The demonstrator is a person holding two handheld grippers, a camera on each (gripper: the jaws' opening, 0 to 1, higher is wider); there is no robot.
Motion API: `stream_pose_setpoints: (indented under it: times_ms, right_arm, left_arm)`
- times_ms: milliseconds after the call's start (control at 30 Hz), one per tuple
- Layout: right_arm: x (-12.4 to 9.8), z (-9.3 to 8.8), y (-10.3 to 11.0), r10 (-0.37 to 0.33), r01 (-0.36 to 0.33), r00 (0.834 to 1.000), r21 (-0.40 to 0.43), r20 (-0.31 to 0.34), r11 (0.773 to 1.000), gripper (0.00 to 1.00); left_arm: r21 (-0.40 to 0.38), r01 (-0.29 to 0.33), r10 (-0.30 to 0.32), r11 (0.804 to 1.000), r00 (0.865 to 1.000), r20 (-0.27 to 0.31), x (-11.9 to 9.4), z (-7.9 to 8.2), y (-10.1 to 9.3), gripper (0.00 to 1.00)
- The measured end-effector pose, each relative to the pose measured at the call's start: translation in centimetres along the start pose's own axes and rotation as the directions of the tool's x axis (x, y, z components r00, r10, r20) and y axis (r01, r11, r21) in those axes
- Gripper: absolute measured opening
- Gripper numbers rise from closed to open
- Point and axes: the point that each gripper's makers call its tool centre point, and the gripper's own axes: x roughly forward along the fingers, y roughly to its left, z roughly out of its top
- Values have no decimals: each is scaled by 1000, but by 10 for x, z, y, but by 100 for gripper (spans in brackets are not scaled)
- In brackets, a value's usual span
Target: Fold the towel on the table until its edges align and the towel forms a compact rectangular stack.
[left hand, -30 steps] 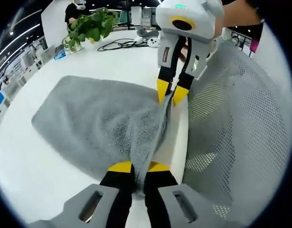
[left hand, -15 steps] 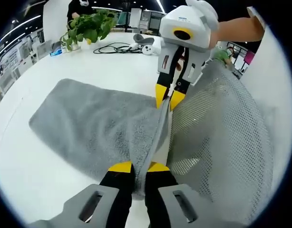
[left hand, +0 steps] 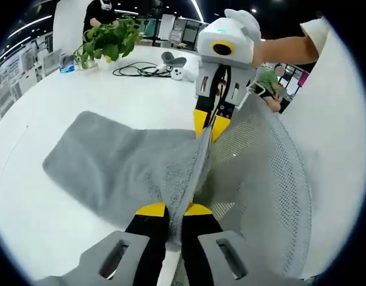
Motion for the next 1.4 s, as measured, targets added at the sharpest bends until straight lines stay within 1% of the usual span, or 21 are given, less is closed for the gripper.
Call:
stream_pose_setpoints:
  times_ms: [67,200,267,333,367,433,533,700,800,933,1000,1133,1167,1233,1400]
  right_arm:
    - [-5,6,0,1,-2,1000,13,15,1000,4]
    - [-15,20,-4,-12,12,999,11,48,1000,4]
    - [-21,28,-8,-33,33,997,4,69,999,4]
    - [-26,34,-10,-40,39,996,9,79,999,4]
    - [-29,38,-13,-54,53,995,8,89,999,4]
    - [-34,43,-17,-72,72,992,-4,101,997,5]
    - [-39,49,-25,-99,101,989,-9,114,995,5]
    - [-45,55,-45,-145,145,982,13,122,989,4]
    - [-48,59,-53,-172,172,977,10,126,985,4]
    - [-52,65,-66,-209,210,969,6,132,978,4]
    - [-54,68,-74,-232,233,964,4,133,972,4]
    - [-56,75,-90,-274,276,952,3,133,961,4]
    - [-56,76,-93,-279,281,951,3,132,960,4]
    - [-56,79,-100,-295,297,946,4,133,955,4]
    - [-56,84,-116,-315,316,939,14,133,948,4]
  left_arm:
    - [-1,5,-5,1000,1000,11,-6,6,2,7]
    - [-15,6,-5,1000,999,33,-16,17,10,7]
    - [-5,-10,10,1000,998,55,-22,24,17,7]
    - [-25,-2,3,1000,998,64,-25,28,20,7]
    - [-34,-2,5,999,998,70,-28,31,23,7]
    - [-35,0,2,999,997,72,-30,35,24,7]
    - [-28,-5,7,1000,997,76,-33,42,30,7]
    - [-33,-18,21,999,997,80,-31,50,44,7]
    - [-24,-28,30,999,997,77,-31,54,50,7]
    - [-11,-68,69,998,994,80,-32,62,65,7]
    - [-1,-98,97,995,992,84,-32,66,74,7]
    - [14,-144,143,989,987,74,-30,70,92,7]
    - [15,-148,147,989,987,73,-30,70,93,7]
    - [36,-185,182,982,981,72,-30,73,104,7]
    - [63,-218,214,974,975,61,-28,76,118,8]
